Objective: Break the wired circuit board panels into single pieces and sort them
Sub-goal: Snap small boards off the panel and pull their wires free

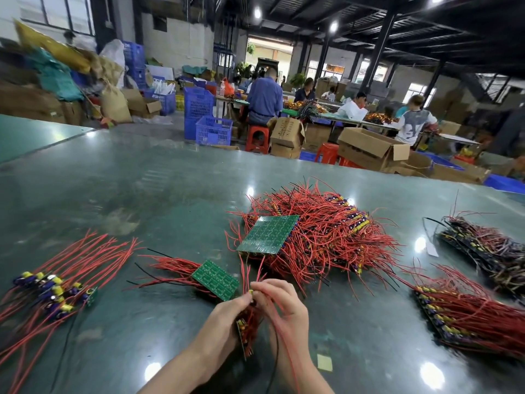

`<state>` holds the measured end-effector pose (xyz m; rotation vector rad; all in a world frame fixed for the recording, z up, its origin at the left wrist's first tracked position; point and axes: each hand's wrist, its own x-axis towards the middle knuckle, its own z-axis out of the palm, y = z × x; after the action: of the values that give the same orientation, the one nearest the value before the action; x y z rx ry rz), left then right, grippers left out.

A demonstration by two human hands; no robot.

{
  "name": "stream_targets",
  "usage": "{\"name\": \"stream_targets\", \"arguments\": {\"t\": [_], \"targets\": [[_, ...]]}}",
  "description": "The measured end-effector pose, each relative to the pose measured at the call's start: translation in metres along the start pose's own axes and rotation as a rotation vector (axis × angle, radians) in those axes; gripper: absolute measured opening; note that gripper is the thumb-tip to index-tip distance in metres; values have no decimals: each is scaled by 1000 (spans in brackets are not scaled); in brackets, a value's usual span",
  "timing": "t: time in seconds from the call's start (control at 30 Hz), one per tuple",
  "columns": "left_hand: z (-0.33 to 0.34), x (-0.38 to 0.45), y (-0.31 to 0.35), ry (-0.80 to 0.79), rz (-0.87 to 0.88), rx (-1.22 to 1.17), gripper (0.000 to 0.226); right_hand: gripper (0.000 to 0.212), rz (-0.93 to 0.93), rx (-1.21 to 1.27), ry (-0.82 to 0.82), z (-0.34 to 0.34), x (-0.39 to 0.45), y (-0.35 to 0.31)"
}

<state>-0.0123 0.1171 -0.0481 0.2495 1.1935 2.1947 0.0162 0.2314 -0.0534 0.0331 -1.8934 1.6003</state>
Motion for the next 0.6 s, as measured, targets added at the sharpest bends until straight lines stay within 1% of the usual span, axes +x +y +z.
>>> {"name": "stream_targets", "arguments": {"t": [0.1, 0.17, 0.2, 0.3, 0.4, 0.43, 0.47, 0.53, 0.6], "targets": [[-3, 2, 0, 6, 22, 43, 17, 21, -165, -175, 2, -5, 4, -3], [-7, 3, 0, -4, 2, 53, 13, 20, -264, -249, 7, -8, 7, -2], [-8, 4, 0, -13, -8, 73, 11, 20, -276, -264, 7, -9, 8, -2], [-12, 7, -2, 0, 10, 155, 6, 13, -225, -206, -27, -14, 11, -5], [-16, 7, -1, 27, 97, 419, 12, 11, -233, -246, -87, -21, 17, -9], [-17, 7, 0, 24, 133, 506, 13, 11, -210, -242, -103, -23, 19, -10], [-17, 8, 0, 19, 159, 560, 14, 14, -149, -209, -112, -24, 20, -10], [-18, 8, 1, -4, 201, 637, 14, 22, 69, -66, -117, -24, 22, -14], [-20, 9, 2, -53, 235, 719, 13, 24, 248, -16, -153, -28, 25, -17]]}}
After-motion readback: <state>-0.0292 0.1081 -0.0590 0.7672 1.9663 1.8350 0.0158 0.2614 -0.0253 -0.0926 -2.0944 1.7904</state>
